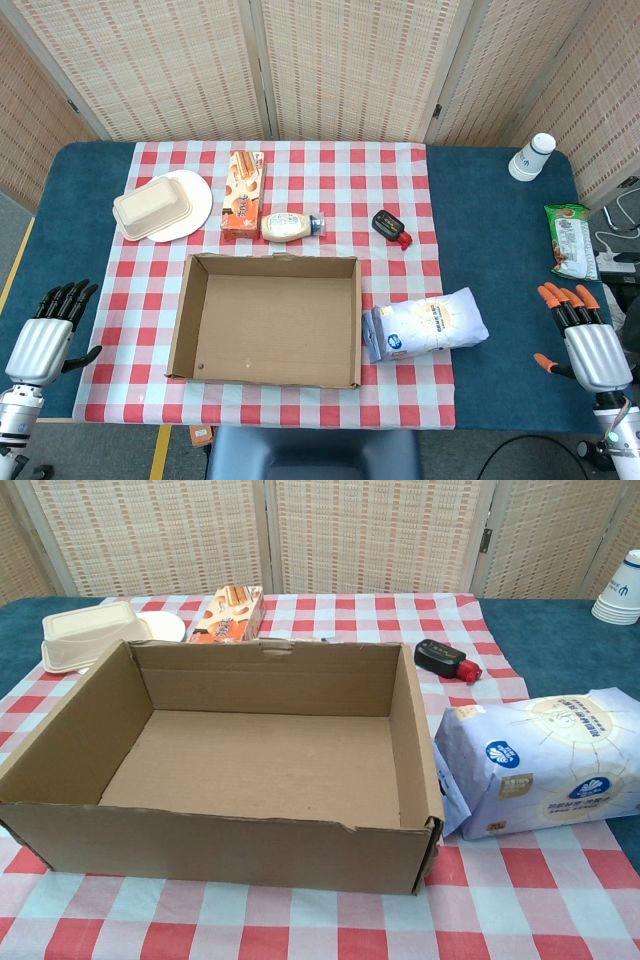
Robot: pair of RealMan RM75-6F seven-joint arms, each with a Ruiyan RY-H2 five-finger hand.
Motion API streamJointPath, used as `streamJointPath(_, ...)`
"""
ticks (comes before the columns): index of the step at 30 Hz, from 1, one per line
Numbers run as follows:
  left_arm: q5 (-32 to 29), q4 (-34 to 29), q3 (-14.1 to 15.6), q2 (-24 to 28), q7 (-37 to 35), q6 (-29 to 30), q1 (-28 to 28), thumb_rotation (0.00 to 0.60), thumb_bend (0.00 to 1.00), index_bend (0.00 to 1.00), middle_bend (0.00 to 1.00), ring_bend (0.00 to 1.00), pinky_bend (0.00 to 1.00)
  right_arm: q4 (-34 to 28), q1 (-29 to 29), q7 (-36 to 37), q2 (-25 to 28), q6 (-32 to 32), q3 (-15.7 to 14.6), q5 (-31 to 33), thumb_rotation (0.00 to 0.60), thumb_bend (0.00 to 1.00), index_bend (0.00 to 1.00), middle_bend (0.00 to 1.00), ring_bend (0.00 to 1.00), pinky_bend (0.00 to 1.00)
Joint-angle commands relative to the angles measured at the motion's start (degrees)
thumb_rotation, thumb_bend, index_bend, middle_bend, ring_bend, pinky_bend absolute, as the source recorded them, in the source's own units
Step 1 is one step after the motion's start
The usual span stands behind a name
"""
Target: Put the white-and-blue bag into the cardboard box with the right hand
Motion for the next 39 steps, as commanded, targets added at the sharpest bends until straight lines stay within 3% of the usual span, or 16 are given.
streamJointPath(1, 0.0, -0.1, 0.0, -0.1, 0.1, 0.0, 0.0, 0.6, 0.2, 0.0, 0.0, 0.0, 0.07, 0.2, 0.2, 0.3, 0.0, -0.4, 0.0, 0.0, 0.6, 0.0, 0.0, 0.05, 0.0, 0.0)
streamJointPath(9, 0.3, -0.3, 0.1, 0.1, -0.1, 0.2, 0.1, 0.6, 0.2, 0.0, 0.0, 0.0, 0.07, 0.0, 0.7, 0.4, 0.3, -1.0, -0.1, -0.1, 0.6, 0.0, 0.0, 0.05, 0.0, 0.0)
streamJointPath(19, 0.7, -0.1, 0.2, 0.5, -1.7, -0.1, -0.1, 0.6, 0.2, 0.0, 0.0, 0.0, 0.07, -9.6, 1.2, -4.1, 5.2, -0.5, 0.2, -0.9, 0.6, 0.0, 0.0, 0.05, 0.0, 0.0)
streamJointPath(29, 1.1, -0.8, 0.5, 1.2, -2.4, 0.2, 0.1, 0.6, 0.2, 0.0, 0.0, 0.0, 0.07, -25.6, 6.1, -11.4, 13.6, -10.1, 0.2, -0.2, 0.6, 0.0, 0.0, 0.05, 0.0, 0.0)
streamJointPath(34, 1.3, -1.1, 0.5, 1.4, -2.5, 0.5, 0.3, 0.6, 0.2, 0.0, 0.0, 0.0, 0.07, -30.9, 8.9, -15.0, 15.0, -13.0, 0.7, -1.3, 0.6, 0.0, 0.0, 0.05, 0.0, 0.0)
streamJointPath(39, 1.2, -1.1, 0.4, 1.5, -3.1, 0.7, 0.3, 0.6, 0.2, 0.0, 0.0, 0.0, 0.07, -34.7, 11.8, -18.1, 16.0, -19.2, 1.2, 2.3, 0.6, 0.0, 0.0, 0.02, 0.0, 0.0)
